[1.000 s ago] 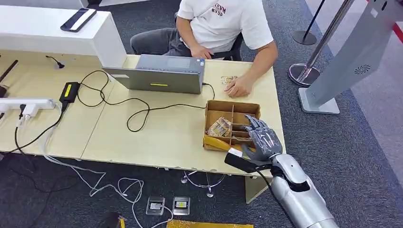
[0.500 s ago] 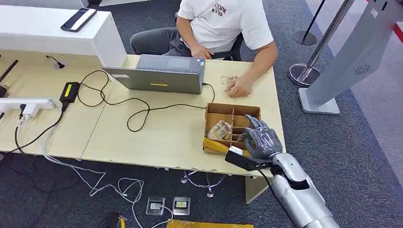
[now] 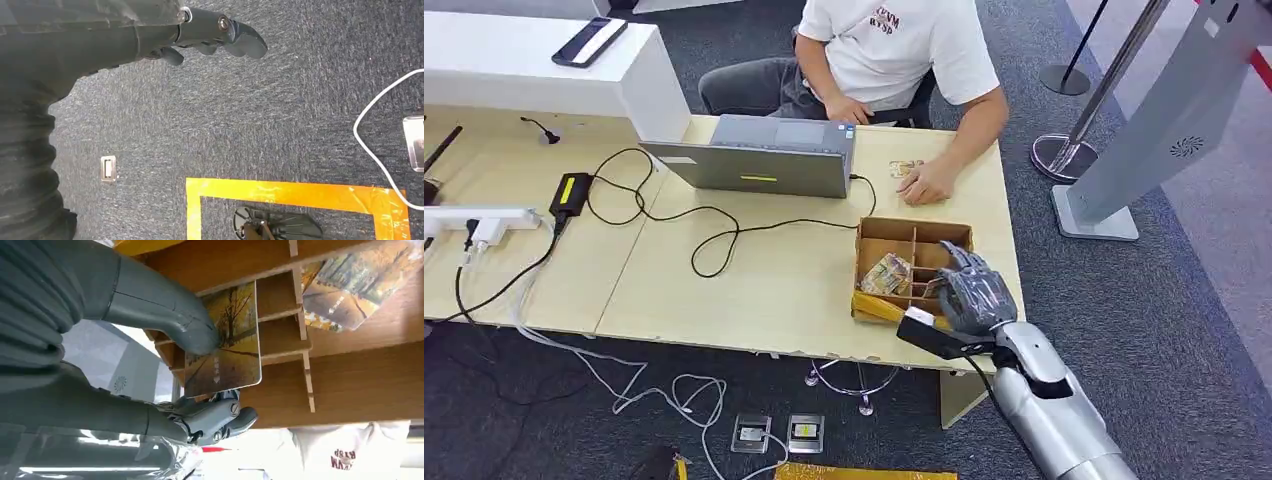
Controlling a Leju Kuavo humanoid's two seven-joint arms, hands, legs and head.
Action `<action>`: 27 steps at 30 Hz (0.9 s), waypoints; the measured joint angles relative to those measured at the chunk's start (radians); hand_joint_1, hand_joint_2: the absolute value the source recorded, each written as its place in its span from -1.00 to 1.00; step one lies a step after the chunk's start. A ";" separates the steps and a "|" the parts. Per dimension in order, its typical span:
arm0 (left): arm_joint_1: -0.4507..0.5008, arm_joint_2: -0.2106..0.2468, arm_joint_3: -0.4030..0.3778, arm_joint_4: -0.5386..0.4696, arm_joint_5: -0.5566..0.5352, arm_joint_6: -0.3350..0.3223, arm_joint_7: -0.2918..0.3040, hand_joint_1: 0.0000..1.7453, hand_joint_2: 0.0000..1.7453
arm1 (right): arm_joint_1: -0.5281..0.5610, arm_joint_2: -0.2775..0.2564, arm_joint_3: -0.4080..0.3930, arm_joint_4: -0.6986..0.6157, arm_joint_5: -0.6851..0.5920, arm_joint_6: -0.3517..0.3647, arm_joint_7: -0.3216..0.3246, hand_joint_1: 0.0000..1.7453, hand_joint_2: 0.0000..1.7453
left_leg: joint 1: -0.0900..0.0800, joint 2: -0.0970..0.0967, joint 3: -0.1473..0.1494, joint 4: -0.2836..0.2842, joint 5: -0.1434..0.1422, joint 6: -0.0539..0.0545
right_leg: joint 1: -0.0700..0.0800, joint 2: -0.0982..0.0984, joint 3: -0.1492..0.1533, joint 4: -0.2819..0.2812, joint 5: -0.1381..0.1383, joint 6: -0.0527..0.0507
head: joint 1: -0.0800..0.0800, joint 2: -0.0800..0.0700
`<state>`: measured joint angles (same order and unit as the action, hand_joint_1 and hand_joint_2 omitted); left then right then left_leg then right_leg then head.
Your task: Pass the card to the sensor for recognition and then transmit it.
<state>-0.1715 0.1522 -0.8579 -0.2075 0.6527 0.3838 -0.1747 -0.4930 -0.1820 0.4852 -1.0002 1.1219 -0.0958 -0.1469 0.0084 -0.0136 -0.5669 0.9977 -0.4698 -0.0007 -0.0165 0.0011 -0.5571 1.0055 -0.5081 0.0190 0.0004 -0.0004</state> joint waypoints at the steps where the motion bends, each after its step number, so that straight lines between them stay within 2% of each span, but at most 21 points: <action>1: 0.000 0.000 0.000 0.000 0.000 0.002 -0.001 -1.00 1.00 | -0.004 0.000 0.000 0.002 0.000 -0.029 0.000 1.00 1.00 | 0.000 0.000 0.000 0.000 0.000 0.000 | 0.000 0.000 0.000 0.000 0.000 0.000 | 0.000 0.000; 5: 0.002 0.000 0.000 0.000 0.001 0.013 -0.013 -1.00 1.00 | -0.078 -0.008 -0.016 0.001 -0.006 -0.144 -0.002 1.00 1.00 | 0.000 0.001 0.000 0.000 0.000 0.000 | 0.000 0.001 -0.001 0.000 0.002 0.000 | 0.000 0.000; 7: 0.002 0.000 0.000 0.000 -0.002 0.015 -0.017 -1.00 1.00 | -0.135 -0.020 -0.039 -0.003 -0.016 -0.166 -0.008 1.00 1.00 | 0.000 0.001 0.000 0.001 0.001 0.000 | 0.000 0.001 -0.001 0.000 0.002 0.001 | 0.000 0.000; 13: 0.002 0.000 -0.005 0.000 -0.008 0.024 -0.018 -1.00 1.00 | -0.318 -0.066 -0.104 -0.006 -0.045 -0.176 -0.040 1.00 1.00 | 0.000 0.001 0.000 0.001 0.001 0.001 | 0.000 0.001 0.000 0.000 0.002 0.001 | 0.000 0.000; 18: 0.000 0.000 -0.006 0.000 -0.006 0.029 -0.018 -1.00 1.00 | -0.457 -0.081 -0.110 0.032 -0.073 -0.179 -0.072 1.00 1.00 | 0.000 0.001 0.000 0.001 0.001 0.001 | -0.001 0.001 -0.001 0.000 0.002 0.001 | 0.000 0.000; 24: -0.003 0.000 -0.011 0.000 -0.010 0.027 -0.019 -1.00 1.00 | -0.518 -0.078 -0.108 0.096 -0.073 -0.183 -0.084 1.00 1.00 | 0.000 0.000 -0.001 0.001 0.001 0.001 | 0.000 0.000 -0.001 0.000 0.002 0.001 | 0.000 0.000; 27: -0.005 0.000 -0.014 0.000 -0.016 0.021 -0.019 -1.00 1.00 | -0.538 -0.073 -0.105 0.129 -0.061 -0.159 -0.096 1.00 1.00 | 0.000 0.000 -0.001 0.001 0.001 0.001 | 0.000 0.000 -0.001 0.000 0.002 0.001 | 0.000 0.000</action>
<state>-0.1766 0.1522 -0.8724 -0.2079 0.6367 0.4047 -0.1938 -1.0310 -0.2548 0.3803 -0.8716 1.0609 -0.2548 -0.2426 0.0084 -0.0133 -0.5681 0.9988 -0.4691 -0.0002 -0.0165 0.0016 -0.5579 1.0057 -0.5060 0.0198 0.0004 -0.0004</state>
